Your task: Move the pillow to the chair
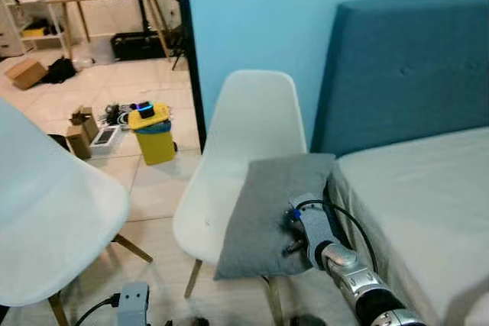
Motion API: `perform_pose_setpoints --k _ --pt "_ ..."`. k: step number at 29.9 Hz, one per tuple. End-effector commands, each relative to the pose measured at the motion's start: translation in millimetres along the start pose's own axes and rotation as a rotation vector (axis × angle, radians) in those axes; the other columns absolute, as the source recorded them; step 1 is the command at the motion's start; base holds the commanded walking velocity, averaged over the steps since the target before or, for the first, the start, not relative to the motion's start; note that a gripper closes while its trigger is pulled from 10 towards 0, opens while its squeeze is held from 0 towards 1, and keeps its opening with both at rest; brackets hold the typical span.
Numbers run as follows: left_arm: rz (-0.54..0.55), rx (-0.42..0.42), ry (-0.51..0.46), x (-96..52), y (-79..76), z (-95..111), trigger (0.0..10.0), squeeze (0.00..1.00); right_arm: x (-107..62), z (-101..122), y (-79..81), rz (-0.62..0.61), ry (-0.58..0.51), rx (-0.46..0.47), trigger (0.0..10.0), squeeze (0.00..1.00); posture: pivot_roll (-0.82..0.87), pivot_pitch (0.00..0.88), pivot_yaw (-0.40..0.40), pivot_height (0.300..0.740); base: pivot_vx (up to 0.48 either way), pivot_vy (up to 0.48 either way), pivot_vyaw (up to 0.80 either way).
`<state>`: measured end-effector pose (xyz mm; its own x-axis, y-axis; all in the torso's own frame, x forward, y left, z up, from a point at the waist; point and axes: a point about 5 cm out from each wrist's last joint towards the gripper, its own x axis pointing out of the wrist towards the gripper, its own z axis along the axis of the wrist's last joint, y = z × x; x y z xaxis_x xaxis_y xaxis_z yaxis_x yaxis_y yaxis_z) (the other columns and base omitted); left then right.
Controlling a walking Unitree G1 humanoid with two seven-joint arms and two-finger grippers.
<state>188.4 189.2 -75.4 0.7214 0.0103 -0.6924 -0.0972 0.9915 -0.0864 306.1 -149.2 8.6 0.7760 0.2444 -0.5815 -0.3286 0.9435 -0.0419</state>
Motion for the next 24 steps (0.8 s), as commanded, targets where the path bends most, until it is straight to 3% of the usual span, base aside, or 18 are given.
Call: perform_pose_setpoints --k 1,3,7,8,9,11,12,14,18,19,20,21,22,23,24 --pt "0.01 0.008 -0.026 -0.6 7.8 5 10.0 0.0 5.7 -4 23.6 0.085 0.038 0.081 10.0 0.0 0.07 0.079 0.042 0.569 0.0 0.0 0.0" --pt "0.01 0.008 -0.026 -0.6 7.8 5 10.0 0.0 5.7 -4 23.6 0.085 0.038 0.081 10.0 0.0 0.07 0.079 0.042 0.569 0.0 0.0 0.0" --pt "0.008 0.016 -0.043 -0.7 11.3 8 10.0 0.0 15.0 14 61.0 0.206 0.008 0.422 10.0 0.0 0.1 0.09 0.052 0.564 0.0 0.0 0.0" --pt "0.008 0.016 -0.043 -0.7 11.3 8 10.0 0.0 15.0 14 61.0 0.206 0.008 0.422 10.0 0.0 0.1 0.09 0.052 0.564 0.0 0.0 0.0" --pt "0.006 0.019 -0.047 -0.7 11.6 9 10.0 0.0 16.9 21 70.1 0.236 -0.001 0.509 10.0 0.0 0.11 0.092 0.055 0.564 0.0 0.0 0.0" --pt "-0.001 0.031 -0.053 -0.8 11.2 9 10.0 0.0 19.6 41 92.3 0.324 -0.024 0.595 10.0 0.0 0.12 0.095 0.056 0.564 0.0 0.0 0.0" --pt "-0.001 0.031 -0.053 -0.8 11.2 9 10.0 0.0 19.6 41 92.3 0.324 -0.024 0.595 10.0 0.0 0.12 0.095 0.056 0.564 0.0 0.0 0.0" --pt "-0.006 0.037 -0.058 -0.9 10.3 10 10.0 0.0 19.9 62 110.6 0.415 -0.069 0.599 10.0 0.0 0.12 0.096 0.055 0.564 0.0 0.0 0.0" --pt "-0.008 0.038 -0.06 -0.8 9.9 10 10.0 0.0 19.3 73 118.2 0.458 -0.096 0.582 10.0 0.0 0.12 0.096 0.055 0.564 0.0 0.0 0.0" --pt "-0.01 0.039 -0.063 -0.9 9.5 10 10.0 0.0 17.2 88 130.4 0.53 -0.141 0.498 10.0 0.0 0.12 0.102 0.051 0.564 0.0 0.0 0.0" --pt "-0.01 0.039 -0.063 -0.9 9.5 10 10.0 0.0 17.2 88 130.4 0.53 -0.141 0.498 10.0 0.0 0.12 0.102 0.051 0.564 0.0 0.0 0.0" --pt "-0.013 0.042 -0.064 -0.9 8.8 10 10.0 0.0 14.3 101 142.8 0.602 -0.174 0.411 10.0 0.0 0.12 0.104 0.045 0.564 0.0 0.0 0.0" --pt "-0.015 0.043 -0.065 -0.9 8.0 10 10.0 0.0 11.3 110 152.1 0.663 -0.205 0.366 10.0 0.56 0.12 0.105 0.038 0.564 0.0 0.0 0.0" --pt "-0.017 0.043 -0.065 -0.8 7.2 9 10.0 0.0 9.2 117 157.3 0.694 -0.234 0.346 10.0 1.0 0.12 0.105 0.038 0.564 0.0 0.0 0.0" --pt "-0.017 0.043 -0.066 -0.7 6.4 9 10.0 0.0 8.6 119 159.2 0.701 -0.245 0.335 10.0 1.0 0.12 0.103 0.034 0.564 0.0 0.0 0.0"
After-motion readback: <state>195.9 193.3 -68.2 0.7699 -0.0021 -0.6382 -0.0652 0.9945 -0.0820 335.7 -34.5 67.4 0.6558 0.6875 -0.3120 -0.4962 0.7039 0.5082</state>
